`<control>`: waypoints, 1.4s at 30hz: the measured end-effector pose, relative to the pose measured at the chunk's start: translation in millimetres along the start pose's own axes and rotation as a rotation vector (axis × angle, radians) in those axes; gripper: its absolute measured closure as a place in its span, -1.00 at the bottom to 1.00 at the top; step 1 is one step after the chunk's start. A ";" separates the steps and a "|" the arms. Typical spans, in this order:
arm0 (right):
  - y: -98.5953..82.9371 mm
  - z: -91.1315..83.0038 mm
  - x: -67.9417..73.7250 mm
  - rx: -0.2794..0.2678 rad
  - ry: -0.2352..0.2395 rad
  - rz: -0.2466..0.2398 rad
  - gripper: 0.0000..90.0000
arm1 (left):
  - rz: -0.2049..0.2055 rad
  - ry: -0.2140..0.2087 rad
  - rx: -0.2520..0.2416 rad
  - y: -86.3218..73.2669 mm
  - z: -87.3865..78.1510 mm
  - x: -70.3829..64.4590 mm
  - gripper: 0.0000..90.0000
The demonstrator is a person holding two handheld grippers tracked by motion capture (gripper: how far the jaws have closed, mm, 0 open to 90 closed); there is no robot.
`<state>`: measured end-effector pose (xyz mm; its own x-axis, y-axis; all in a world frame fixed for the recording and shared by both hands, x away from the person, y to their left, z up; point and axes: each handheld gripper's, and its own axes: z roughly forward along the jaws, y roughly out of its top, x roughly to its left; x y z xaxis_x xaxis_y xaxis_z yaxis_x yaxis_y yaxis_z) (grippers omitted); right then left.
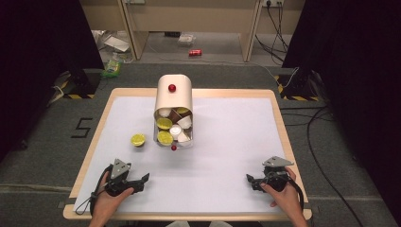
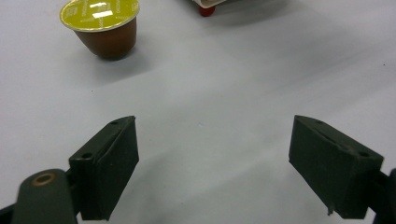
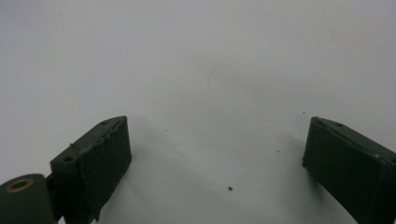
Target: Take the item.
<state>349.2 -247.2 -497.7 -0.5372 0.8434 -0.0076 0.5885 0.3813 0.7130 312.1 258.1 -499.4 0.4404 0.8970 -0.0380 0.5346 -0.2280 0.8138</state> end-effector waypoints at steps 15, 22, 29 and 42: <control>0.0 -0.1 0.0 0.001 0.000 0.000 -0.82 | 0.043 0.025 0.018 -13.5 -6.7 -10.7 -0.65; 0.0 0.0 0.0 0.000 0.000 -0.001 -0.82 | 0.012 0.016 0.003 -21.4 -7.0 -10.8 -0.66; 0.0 -0.2 0.0 0.002 0.000 -0.001 -0.82 | 0.003 0.020 -0.007 -26.1 -11.6 -13.9 -0.66; 0.0 -0.2 0.0 0.003 0.000 -0.001 -0.82 | -0.004 0.022 -0.034 -31.8 -13.6 -15.2 -0.66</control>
<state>349.1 -247.3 -497.5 -0.5376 0.8431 -0.0085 0.5895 0.3831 0.7112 278.5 256.9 -516.7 0.4218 0.9062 -0.0290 0.5112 -0.2114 0.8331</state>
